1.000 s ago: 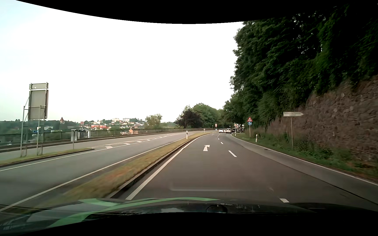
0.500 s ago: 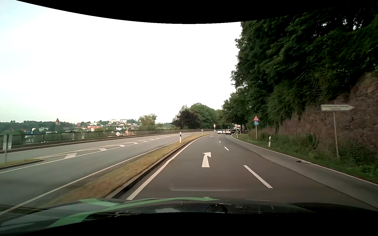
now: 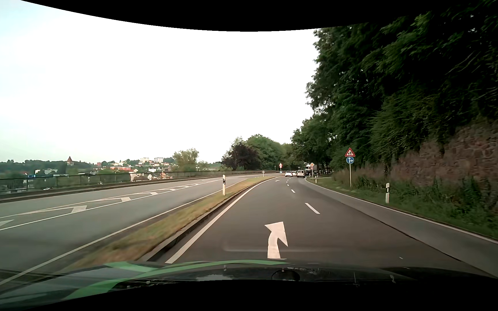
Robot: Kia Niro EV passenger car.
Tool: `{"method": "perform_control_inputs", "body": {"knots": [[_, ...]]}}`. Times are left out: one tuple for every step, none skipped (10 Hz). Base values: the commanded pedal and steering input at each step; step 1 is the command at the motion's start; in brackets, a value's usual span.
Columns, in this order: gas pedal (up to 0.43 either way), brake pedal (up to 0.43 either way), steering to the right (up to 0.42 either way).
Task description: Follow the waypoints while adhering to traffic rules and regulations
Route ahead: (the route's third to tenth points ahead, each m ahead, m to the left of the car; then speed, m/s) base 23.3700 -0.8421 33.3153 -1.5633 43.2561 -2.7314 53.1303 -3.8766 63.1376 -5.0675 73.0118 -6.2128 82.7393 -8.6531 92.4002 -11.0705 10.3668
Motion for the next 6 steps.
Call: {"method": "perform_control_inputs", "body": {"knots": [[0.138,0.000,0.007],[0.138,0.000,0.007],[0.138,0.000,0.007],[0.130,0.000,0.007],[0.130,0.000,0.007],[0.118,0.000,0.007]]}}
